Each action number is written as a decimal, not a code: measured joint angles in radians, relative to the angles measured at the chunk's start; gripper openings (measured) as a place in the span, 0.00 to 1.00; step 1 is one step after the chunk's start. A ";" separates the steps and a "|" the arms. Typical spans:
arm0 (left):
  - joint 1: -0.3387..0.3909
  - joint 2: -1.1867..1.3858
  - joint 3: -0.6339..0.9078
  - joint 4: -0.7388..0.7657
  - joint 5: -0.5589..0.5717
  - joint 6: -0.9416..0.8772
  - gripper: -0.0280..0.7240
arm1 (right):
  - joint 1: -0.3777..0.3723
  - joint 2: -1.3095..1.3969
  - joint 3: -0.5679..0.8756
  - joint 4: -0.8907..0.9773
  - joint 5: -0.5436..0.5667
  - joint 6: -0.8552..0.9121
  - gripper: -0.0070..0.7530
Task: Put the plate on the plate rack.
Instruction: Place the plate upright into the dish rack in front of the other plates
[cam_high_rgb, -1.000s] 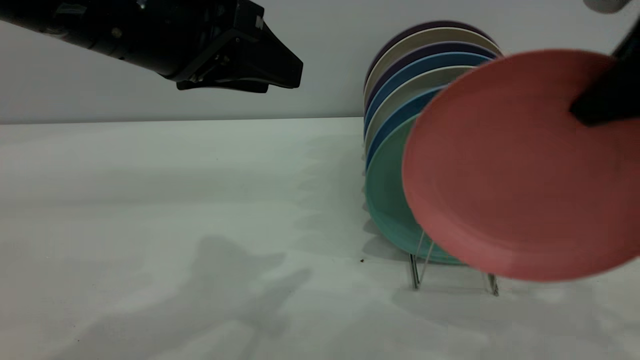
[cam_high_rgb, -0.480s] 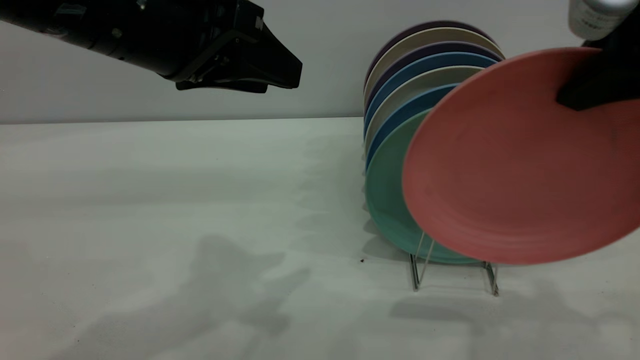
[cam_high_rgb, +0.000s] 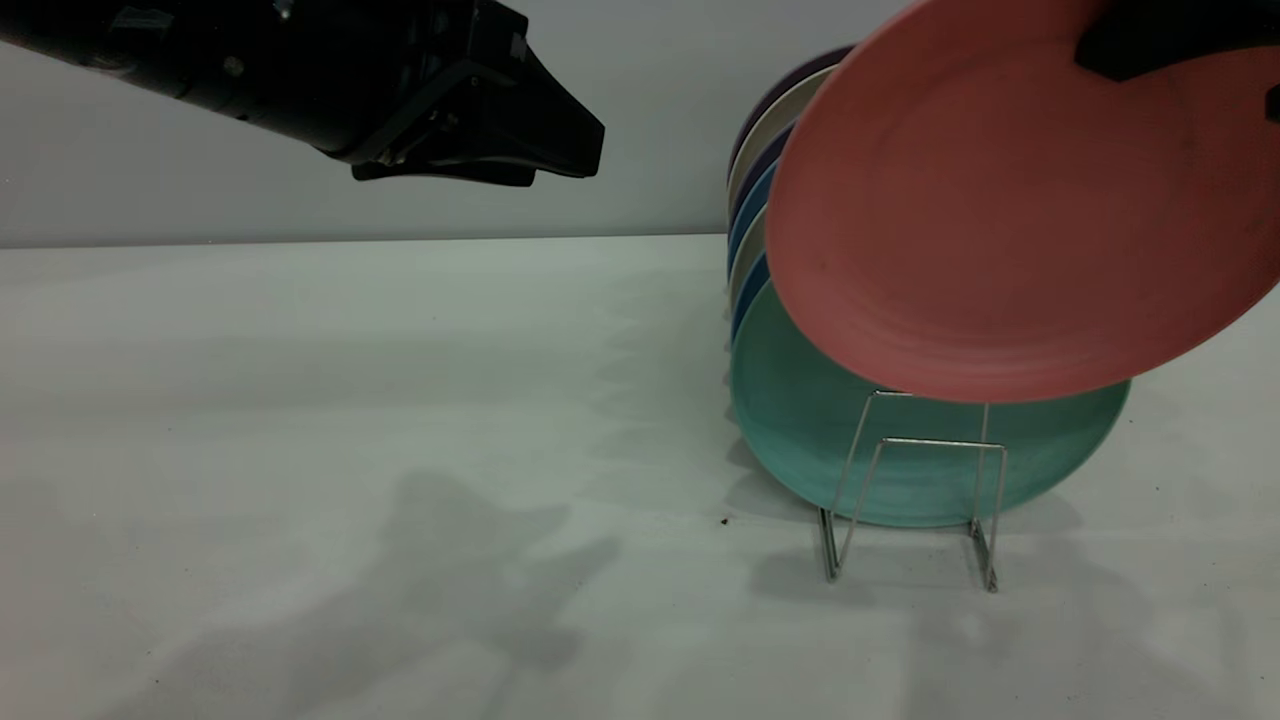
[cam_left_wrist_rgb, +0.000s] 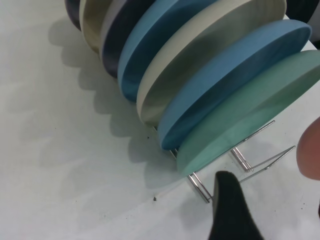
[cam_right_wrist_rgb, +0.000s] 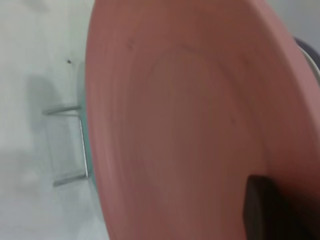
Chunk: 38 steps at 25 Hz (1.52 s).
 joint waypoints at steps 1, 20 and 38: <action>0.000 0.000 0.000 0.000 0.000 0.000 0.64 | 0.000 0.000 0.000 -0.004 0.000 0.001 0.13; 0.000 0.000 0.000 0.000 0.000 0.000 0.64 | 0.000 0.094 -0.001 -0.023 -0.093 0.001 0.13; 0.000 0.000 0.000 0.000 0.005 0.001 0.64 | 0.000 0.171 -0.003 -0.023 -0.134 0.005 0.13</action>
